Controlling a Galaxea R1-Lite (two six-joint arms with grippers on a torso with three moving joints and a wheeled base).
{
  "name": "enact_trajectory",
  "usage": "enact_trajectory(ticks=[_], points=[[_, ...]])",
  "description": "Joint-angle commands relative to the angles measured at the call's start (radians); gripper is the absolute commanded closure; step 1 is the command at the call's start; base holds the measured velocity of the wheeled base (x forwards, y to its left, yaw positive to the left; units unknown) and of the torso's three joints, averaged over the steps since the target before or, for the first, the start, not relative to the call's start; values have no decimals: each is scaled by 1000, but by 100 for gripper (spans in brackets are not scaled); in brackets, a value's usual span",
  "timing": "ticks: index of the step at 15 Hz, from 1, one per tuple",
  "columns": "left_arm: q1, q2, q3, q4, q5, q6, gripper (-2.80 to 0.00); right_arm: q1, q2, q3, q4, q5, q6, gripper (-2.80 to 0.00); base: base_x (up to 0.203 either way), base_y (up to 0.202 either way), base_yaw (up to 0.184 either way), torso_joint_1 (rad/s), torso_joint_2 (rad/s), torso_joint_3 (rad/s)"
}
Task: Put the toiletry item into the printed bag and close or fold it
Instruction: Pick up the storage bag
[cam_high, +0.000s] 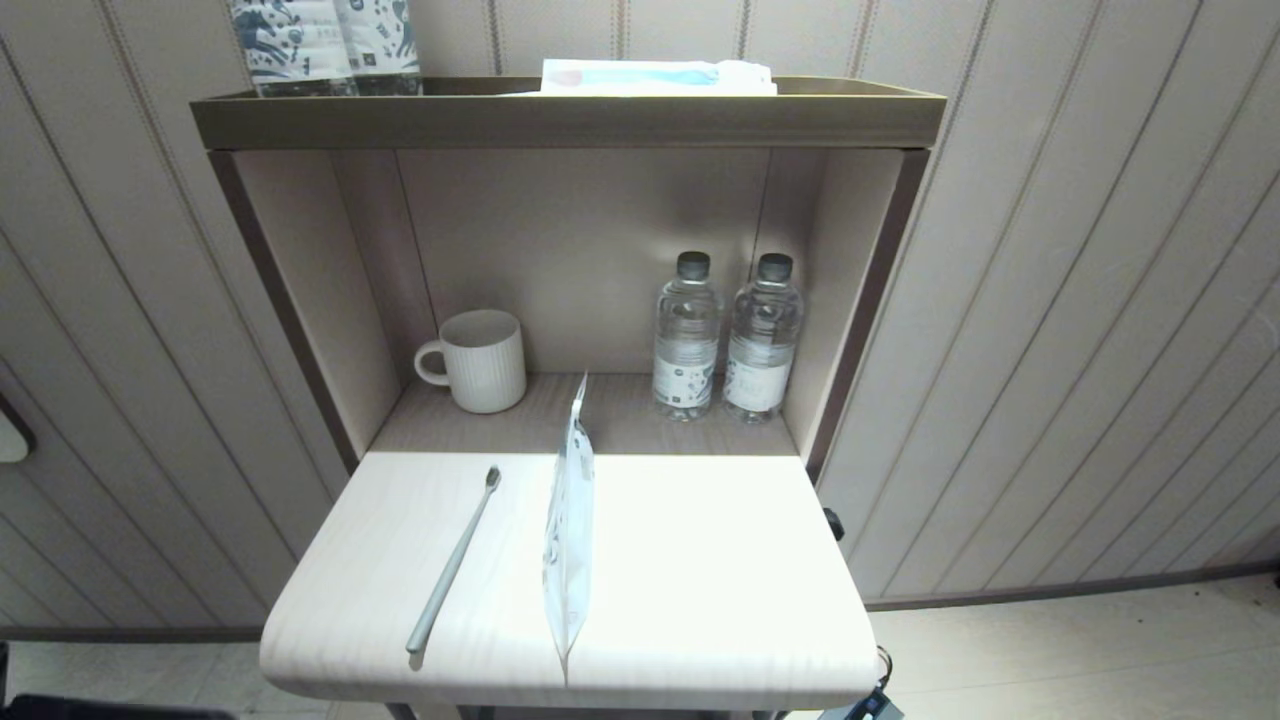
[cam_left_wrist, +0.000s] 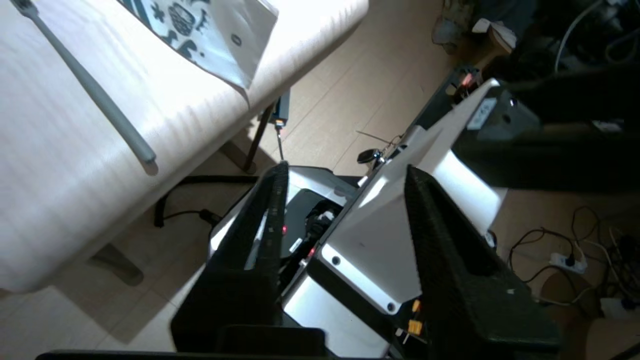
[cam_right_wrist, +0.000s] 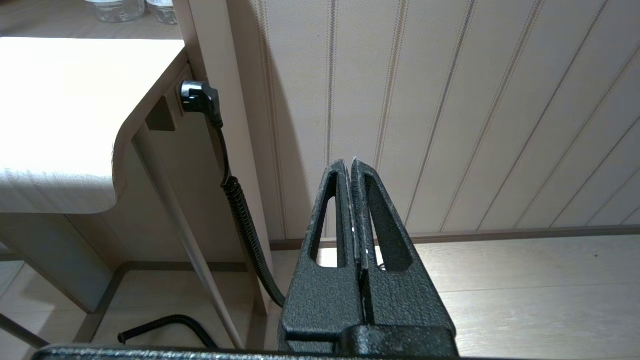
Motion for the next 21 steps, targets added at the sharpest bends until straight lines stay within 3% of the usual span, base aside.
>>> enact_trajectory(ticks=[1, 2, 4, 8, 9, 11, 13, 16, 19, 21], points=[[-8, 105, -68, 10, 14, -10, -280, 0, 2, 0, -1, 0, 0, 0, 0, 0, 0, 0, 0, 0], [-23, 152, -120, 23, 61, -33, -280, 0, 2, 0, -1, 0, 0, 0, 0, 0, 0, 0, 0, 0], [-149, 207, -179, 40, 228, -114, -280, 0, 2, 0, -1, 0, 0, 0, 0, 0, 0, 0, 0, 0], [-490, 377, -257, 33, 827, -335, -280, 0, 2, 0, -1, 0, 0, 0, 0, 0, 0, 0, 0, 0], [-541, 420, -297, 32, 926, -391, -280, 0, 2, 0, -1, 0, 0, 0, 0, 0, 0, 0, 0, 0], [-585, 488, -346, 32, 996, -470, -280, 0, 2, 0, -1, 0, 0, 0, 0, 0, 0, 0, 0, 0], [-600, 557, -352, 19, 1083, -508, -280, 0, 2, 0, -1, 0, 0, 0, 0, 0, 0, 0, 0, 0], [-619, 616, -283, -136, 1203, -536, -280, 0, 2, 0, -1, 0, 0, 0, 0, 0, 0, 0, 0, 0], [-713, 683, -251, -225, 1335, -587, -280, 0, 2, 0, -1, 0, 0, 0, 0, 0, 0, 0, 0, 0], [-726, 732, -248, -260, 1344, -591, -280, 0, 2, 0, -1, 0, 0, 0, 0, 0, 0, 0, 0, 0]])
